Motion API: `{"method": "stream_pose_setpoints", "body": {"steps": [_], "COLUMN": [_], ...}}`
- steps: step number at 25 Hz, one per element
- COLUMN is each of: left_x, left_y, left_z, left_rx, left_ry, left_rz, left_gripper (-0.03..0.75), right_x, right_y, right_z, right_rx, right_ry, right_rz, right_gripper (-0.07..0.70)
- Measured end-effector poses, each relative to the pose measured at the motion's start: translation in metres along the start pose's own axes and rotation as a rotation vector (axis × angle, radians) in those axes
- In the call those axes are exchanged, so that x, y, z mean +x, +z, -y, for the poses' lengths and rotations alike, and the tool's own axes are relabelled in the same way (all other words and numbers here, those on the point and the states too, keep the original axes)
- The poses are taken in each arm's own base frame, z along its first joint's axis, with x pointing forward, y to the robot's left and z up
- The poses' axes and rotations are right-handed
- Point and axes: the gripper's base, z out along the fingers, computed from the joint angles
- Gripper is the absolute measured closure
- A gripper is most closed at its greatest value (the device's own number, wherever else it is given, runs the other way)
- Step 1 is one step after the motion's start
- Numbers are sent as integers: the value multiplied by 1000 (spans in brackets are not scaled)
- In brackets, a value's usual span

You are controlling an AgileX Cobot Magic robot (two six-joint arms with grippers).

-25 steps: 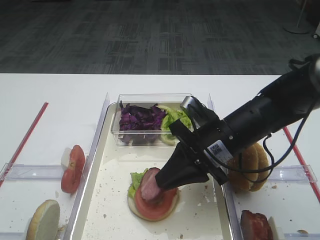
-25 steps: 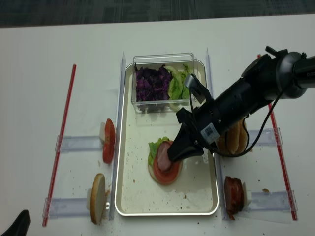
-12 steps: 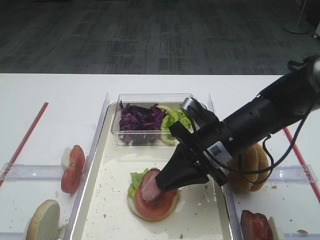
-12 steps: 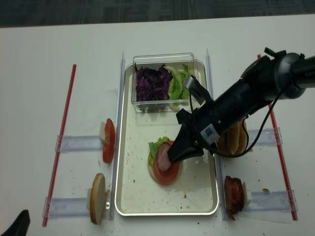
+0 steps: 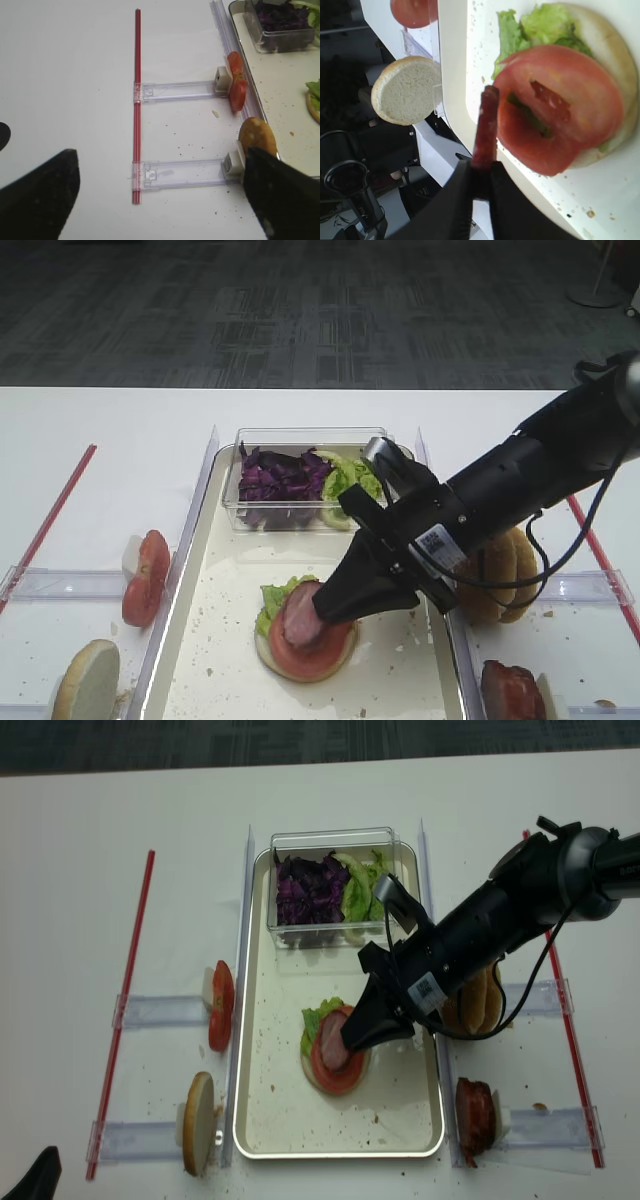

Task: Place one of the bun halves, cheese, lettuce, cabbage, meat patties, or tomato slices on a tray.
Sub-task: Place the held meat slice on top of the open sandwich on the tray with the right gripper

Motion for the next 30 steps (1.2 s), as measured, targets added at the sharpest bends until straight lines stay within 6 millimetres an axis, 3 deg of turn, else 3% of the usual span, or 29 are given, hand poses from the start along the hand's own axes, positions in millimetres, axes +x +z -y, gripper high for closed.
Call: {"method": "stream_pose_setpoints", "body": {"steps": [20,30], "left_x": [0,0], "left_y": [0,0], "left_z": [0,0], "left_rx": [0,0], "left_ry": [0,0], "left_rz": [0,0], "left_gripper": [103,103], "right_x": [0,0], "right_y": [0,0], "right_z": [2,2], "right_rx": [19,24], "right_ry": [5,-9], "right_rz": [-2,4], "right_gripper": [513,437]}}
